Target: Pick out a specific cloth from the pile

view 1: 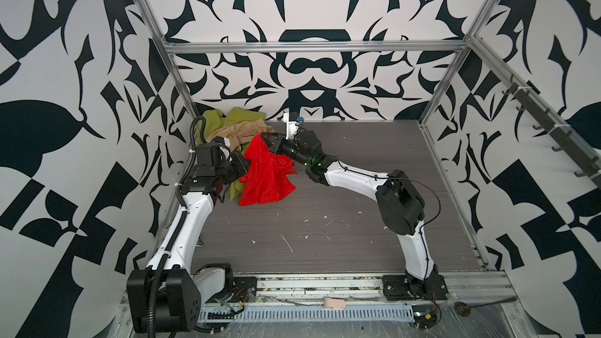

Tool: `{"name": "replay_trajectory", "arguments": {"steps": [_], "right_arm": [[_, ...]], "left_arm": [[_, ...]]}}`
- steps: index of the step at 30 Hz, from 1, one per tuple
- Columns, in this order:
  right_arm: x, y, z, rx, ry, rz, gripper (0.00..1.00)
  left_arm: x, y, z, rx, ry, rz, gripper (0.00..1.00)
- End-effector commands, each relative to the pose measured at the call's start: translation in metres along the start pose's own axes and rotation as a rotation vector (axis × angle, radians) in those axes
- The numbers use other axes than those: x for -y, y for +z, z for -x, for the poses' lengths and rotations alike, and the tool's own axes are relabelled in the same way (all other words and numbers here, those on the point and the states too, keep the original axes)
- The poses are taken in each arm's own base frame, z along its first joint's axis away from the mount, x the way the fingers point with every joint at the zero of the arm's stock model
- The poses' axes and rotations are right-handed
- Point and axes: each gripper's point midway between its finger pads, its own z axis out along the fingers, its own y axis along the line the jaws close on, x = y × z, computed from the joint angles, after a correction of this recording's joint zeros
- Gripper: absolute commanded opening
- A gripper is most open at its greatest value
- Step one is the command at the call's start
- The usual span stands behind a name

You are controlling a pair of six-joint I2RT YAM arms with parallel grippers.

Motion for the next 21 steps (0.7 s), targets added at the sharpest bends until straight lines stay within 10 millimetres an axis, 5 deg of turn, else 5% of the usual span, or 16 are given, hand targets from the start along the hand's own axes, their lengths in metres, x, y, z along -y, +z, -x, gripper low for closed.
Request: {"name": "replay_trajectory", "arguments": {"steps": [1, 21], "right_arm": [[-0.059, -0.018, 0.047, 0.115, -0.034, 0.122, 0.00], [-0.066, -0.021, 0.049, 0.116, -0.027, 0.133, 0.00]], "left_arm": [[0.022, -0.015, 0.018, 0.056, 0.024, -0.055, 0.03], [0.035, -0.026, 0.025, 0.085, 0.031, -0.086, 0.03]]}}
